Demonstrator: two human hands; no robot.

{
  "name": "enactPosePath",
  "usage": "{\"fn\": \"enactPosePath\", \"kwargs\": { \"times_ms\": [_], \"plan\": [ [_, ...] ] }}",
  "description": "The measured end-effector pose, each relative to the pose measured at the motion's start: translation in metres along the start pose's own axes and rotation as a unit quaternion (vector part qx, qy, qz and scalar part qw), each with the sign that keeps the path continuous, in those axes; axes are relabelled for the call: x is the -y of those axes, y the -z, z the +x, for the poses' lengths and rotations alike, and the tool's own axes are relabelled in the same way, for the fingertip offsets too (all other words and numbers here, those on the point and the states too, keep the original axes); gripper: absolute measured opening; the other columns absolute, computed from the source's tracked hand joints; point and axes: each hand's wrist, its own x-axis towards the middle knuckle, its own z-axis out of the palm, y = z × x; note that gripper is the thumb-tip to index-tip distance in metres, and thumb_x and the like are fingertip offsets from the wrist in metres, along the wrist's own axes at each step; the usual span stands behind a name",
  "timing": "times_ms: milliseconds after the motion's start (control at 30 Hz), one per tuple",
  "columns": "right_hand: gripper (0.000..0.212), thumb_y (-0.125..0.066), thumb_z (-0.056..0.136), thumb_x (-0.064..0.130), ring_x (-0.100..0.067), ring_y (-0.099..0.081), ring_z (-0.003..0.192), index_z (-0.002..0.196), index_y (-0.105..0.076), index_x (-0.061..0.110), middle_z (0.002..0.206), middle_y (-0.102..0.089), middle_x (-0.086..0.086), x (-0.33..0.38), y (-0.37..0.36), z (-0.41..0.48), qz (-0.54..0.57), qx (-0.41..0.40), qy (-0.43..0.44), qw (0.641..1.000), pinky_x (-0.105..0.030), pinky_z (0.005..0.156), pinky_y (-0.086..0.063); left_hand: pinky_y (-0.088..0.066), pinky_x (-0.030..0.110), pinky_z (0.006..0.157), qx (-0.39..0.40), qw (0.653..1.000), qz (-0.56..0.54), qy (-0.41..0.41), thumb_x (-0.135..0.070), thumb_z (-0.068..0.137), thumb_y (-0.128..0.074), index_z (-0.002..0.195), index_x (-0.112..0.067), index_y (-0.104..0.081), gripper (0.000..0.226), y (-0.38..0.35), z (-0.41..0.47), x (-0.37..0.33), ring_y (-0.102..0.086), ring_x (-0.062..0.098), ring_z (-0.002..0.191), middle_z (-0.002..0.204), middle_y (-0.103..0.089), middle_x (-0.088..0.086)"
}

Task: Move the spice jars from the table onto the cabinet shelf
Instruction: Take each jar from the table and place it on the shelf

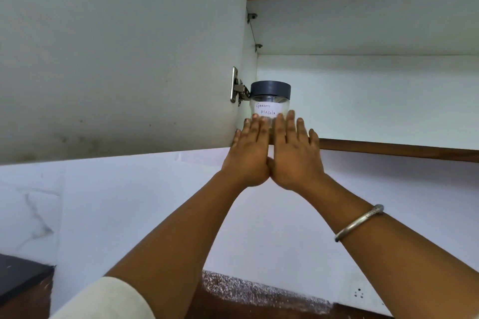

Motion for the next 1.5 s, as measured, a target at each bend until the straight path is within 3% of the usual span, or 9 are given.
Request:
{"fn": "enactPosePath", "kwargs": {
  "times_ms": [67,200,500,633,833,1067,1267,1400,1500],
  "plan": [
    [0.092,-0.050,0.088,0.044,-0.031,0.015,0.144,0.148,0.013,0.014,0.157,0.013,-0.010,0.006,-0.006,-0.019,-0.027,-0.002,0.039,0.999,-0.050,0.114,0.005,0.004,0.039,0.116,0.024,0.999,0.023,-0.020,-0.018,0.089,-0.051,0.145,-0.013,0.020,0.090,-0.007,-0.021,0.002,0.020,0.023,0.143,0.155,0.024,0.006],
    [0.094,-0.054,0.089,0.043,-0.030,0.019,0.143,0.148,0.016,0.019,0.157,0.019,-0.007,0.020,-0.014,-0.057,0.020,0.062,0.044,0.997,-0.046,0.116,-0.003,-0.003,0.046,0.116,0.070,0.997,0.004,0.021,-0.019,0.088,-0.056,0.144,-0.020,0.023,0.097,-0.018,-0.066,0.004,0.020,0.027,0.142,0.153,0.029,0.004],
    [0.086,-0.051,0.093,0.038,-0.030,0.004,0.145,0.149,0.011,0.019,0.158,0.014,-0.009,0.046,-0.034,-0.187,0.121,0.212,0.028,0.969,-0.044,0.117,-0.019,-0.015,0.046,0.118,0.187,0.982,-0.003,0.031,-0.016,0.084,-0.057,0.148,-0.015,0.010,0.093,-0.035,-0.192,0.002,0.011,0.028,0.145,0.156,0.017,0.010],
    [0.088,-0.055,0.089,0.043,-0.032,-0.003,0.145,0.150,0.004,0.019,0.158,0.005,-0.012,0.056,-0.053,-0.272,0.149,0.289,0.027,0.945,-0.047,0.115,-0.023,-0.016,0.046,0.117,0.296,0.953,-0.042,0.046,-0.021,0.082,-0.061,0.148,-0.012,0.007,0.096,-0.057,-0.271,0.001,0.010,0.029,0.145,0.157,0.011,0.012],
    [0.085,-0.054,0.090,0.039,-0.034,-0.009,0.143,0.150,-0.001,0.011,0.157,-0.003,-0.016,0.069,-0.081,-0.385,0.173,0.394,0.018,0.902,-0.043,0.115,-0.022,-0.012,0.042,0.118,0.392,0.915,-0.079,0.060,-0.026,0.083,-0.062,0.147,-0.003,0.004,0.095,-0.096,-0.378,-0.014,0.007,0.031,0.145,0.157,0.005,0.017],
    [0.088,-0.060,0.086,0.040,-0.033,-0.009,0.144,0.150,-0.003,0.019,0.158,-0.003,-0.012,0.079,-0.094,-0.490,0.218,0.516,-0.033,0.828,-0.043,0.114,-0.019,-0.021,0.045,0.116,0.508,0.839,-0.130,0.143,-0.032,0.083,-0.066,0.146,-0.021,0.016,0.105,-0.120,-0.483,-0.026,0.005,0.028,0.145,0.157,0.016,0.007],
    [0.103,-0.067,0.081,0.040,-0.033,-0.015,0.143,0.150,0.006,0.019,0.157,-0.008,-0.015,0.084,-0.104,-0.534,0.269,0.543,-0.095,0.790,-0.045,0.114,-0.025,-0.018,0.037,0.115,0.510,0.811,-0.181,0.222,-0.032,0.081,-0.066,0.147,-0.018,0.016,0.105,-0.143,-0.533,-0.037,0.005,0.028,0.145,0.157,0.010,0.011],
    [0.093,-0.062,0.085,0.021,-0.027,-0.031,0.137,0.149,0.005,0.012,0.154,-0.021,-0.014,0.088,-0.109,-0.552,0.327,0.501,-0.139,0.789,-0.038,0.110,-0.031,-0.025,0.023,0.106,0.436,0.837,-0.220,0.248,-0.028,0.088,-0.058,0.149,-0.020,0.008,0.090,-0.155,-0.554,-0.045,-0.024,0.028,0.139,0.154,-0.013,0.015],
    [0.086,-0.062,0.085,0.017,-0.024,-0.038,0.132,0.150,-0.005,0.013,0.149,-0.033,-0.011,0.087,-0.110,-0.561,0.346,0.447,-0.176,0.806,-0.031,0.105,-0.035,-0.035,0.034,0.107,0.389,0.860,-0.226,0.242,-0.016,0.085,-0.059,0.149,-0.018,-0.004,0.084,-0.156,-0.561,-0.045,-0.035,0.029,0.133,0.149,-0.026,0.017]
  ]
}}
